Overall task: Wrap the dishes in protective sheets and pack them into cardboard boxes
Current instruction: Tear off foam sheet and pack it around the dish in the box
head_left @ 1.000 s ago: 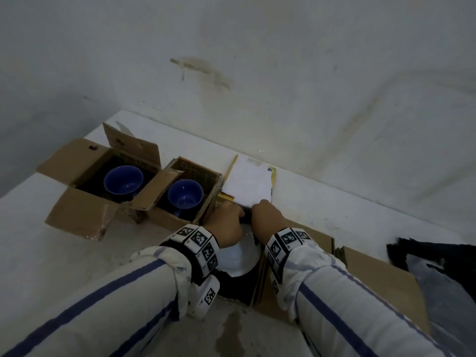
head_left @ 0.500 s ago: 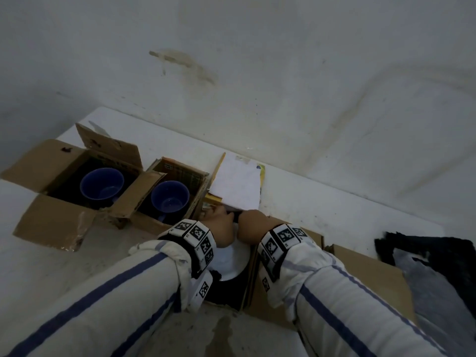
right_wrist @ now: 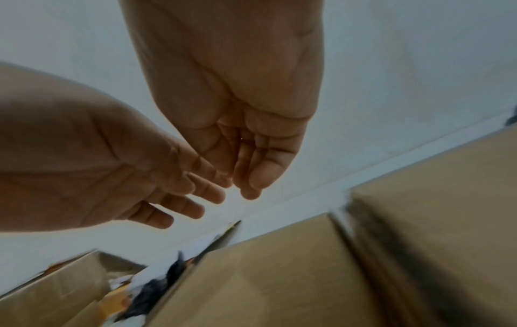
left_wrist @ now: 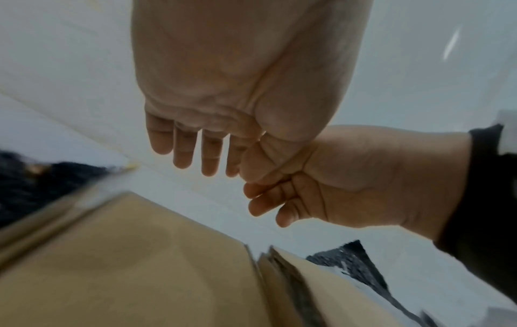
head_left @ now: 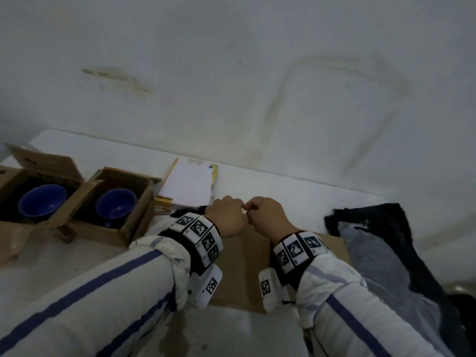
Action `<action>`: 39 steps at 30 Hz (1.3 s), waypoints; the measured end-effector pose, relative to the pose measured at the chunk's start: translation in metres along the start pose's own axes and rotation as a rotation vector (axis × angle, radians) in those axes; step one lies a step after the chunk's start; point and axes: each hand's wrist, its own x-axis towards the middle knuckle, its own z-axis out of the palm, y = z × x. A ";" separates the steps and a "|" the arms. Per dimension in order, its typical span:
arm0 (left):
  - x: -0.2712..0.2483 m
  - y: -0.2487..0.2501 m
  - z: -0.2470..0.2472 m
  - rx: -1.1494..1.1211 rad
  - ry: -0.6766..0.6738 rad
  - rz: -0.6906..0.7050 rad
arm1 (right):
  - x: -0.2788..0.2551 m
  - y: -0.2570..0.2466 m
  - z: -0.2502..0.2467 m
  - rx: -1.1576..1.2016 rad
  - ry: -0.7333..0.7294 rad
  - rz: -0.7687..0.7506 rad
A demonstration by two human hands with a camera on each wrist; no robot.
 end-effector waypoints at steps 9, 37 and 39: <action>0.015 0.149 0.072 -0.013 -0.115 0.224 | -0.059 0.167 -0.090 -0.134 0.174 0.295; 0.010 0.213 0.103 -0.439 -0.063 0.369 | -0.087 0.188 -0.154 0.115 0.047 0.102; 0.007 0.202 0.090 -0.352 0.108 0.293 | -0.087 0.174 -0.150 0.227 0.062 0.021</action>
